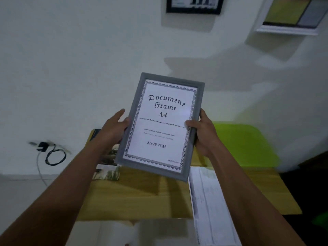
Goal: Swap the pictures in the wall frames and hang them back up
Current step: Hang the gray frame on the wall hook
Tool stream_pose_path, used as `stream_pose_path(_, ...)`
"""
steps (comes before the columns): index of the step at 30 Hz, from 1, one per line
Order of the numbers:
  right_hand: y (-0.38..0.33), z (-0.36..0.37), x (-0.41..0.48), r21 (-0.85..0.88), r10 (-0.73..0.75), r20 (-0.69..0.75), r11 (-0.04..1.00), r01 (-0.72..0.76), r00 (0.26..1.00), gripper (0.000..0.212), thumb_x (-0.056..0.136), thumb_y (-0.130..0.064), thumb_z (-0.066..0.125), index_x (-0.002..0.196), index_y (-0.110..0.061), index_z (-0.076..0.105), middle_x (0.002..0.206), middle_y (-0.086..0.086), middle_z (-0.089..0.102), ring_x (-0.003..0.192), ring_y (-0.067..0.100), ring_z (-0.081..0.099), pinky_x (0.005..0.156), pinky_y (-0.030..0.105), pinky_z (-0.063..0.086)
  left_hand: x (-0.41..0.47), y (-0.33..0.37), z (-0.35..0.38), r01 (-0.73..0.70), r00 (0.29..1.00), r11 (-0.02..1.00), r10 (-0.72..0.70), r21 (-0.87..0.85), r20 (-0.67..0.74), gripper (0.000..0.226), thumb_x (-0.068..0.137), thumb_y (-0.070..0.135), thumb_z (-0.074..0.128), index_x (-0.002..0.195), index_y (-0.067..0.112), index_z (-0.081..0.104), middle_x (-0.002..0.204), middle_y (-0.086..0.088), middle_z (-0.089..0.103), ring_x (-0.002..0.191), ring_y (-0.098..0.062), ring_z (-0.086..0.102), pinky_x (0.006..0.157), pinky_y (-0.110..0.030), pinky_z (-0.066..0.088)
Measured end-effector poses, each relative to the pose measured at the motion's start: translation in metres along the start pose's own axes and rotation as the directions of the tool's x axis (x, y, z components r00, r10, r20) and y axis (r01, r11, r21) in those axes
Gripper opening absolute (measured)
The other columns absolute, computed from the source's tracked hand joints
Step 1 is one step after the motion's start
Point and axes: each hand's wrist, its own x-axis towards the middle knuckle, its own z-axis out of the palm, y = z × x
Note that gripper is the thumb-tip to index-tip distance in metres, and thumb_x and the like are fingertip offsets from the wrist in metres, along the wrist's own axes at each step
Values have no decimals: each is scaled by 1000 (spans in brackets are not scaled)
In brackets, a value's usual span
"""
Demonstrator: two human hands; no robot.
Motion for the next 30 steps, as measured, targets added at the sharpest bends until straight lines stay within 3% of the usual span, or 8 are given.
stream_pose_path(2,-9,10,0,-44,-43,50,998,45,998,49,89,15,51,130,-12,50,82,1,69,64,13,62,61,27,53,-7,7,-21,-24,994,990,38,-139,100,44,99,24,53,140,41,46,123,-5,67,104,-27,66,78,-39,55)
stream_pose_path(5,-31,30,3,-105,-101,150,987,118,984,65,90,13,52,143,-23,42,88,0,70,69,16,60,62,26,52,-18,21,-50,-137,966,965,180,-223,187,49,99,10,50,135,43,50,117,-15,68,105,-33,66,90,-52,53)
stream_pose_path(7,-49,49,6,-135,-123,225,979,156,967,77,92,13,52,150,-32,31,95,0,68,72,12,64,64,24,53,-24,36,-71,-191,956,947,239,-260,168,48,98,6,48,134,38,50,114,-16,68,105,-32,64,89,-51,53)
stream_pose_path(10,-74,83,10,-172,-192,302,953,251,934,90,94,11,53,155,-43,14,139,0,58,114,18,65,100,42,51,-25,61,-105,-315,937,922,340,-225,79,48,98,7,50,135,37,48,102,-11,69,99,-25,65,80,-41,54)
stream_pose_path(12,-90,109,15,-208,-248,341,921,330,907,92,94,9,54,155,-45,10,149,-2,50,125,23,59,109,50,43,-27,80,-130,-397,910,902,410,-172,52,62,96,3,54,139,46,42,99,-10,67,95,-21,66,78,-39,55)
stream_pose_path(15,-117,148,22,-267,-334,352,860,436,874,94,92,6,58,155,-46,11,145,-5,53,120,20,61,104,46,49,-26,111,-167,-472,878,874,477,-115,28,76,94,-3,53,142,53,35,99,-7,65,92,-17,66,75,-37,56)
stream_pose_path(20,-153,208,39,-304,-444,345,780,546,827,107,87,6,65,153,-52,4,135,-14,55,114,16,61,94,44,56,-7,160,-220,-580,814,813,579,-53,-45,71,94,0,55,137,54,40,100,-5,66,93,-18,66,77,-39,57)
stream_pose_path(30,-218,300,91,-369,-626,314,613,699,714,93,93,-3,61,151,-53,9,135,4,56,107,26,62,88,42,58,55,232,-291,-715,683,688,726,125,-80,93,88,-2,61,146,56,18,109,2,59,99,-24,63,83,-45,57)
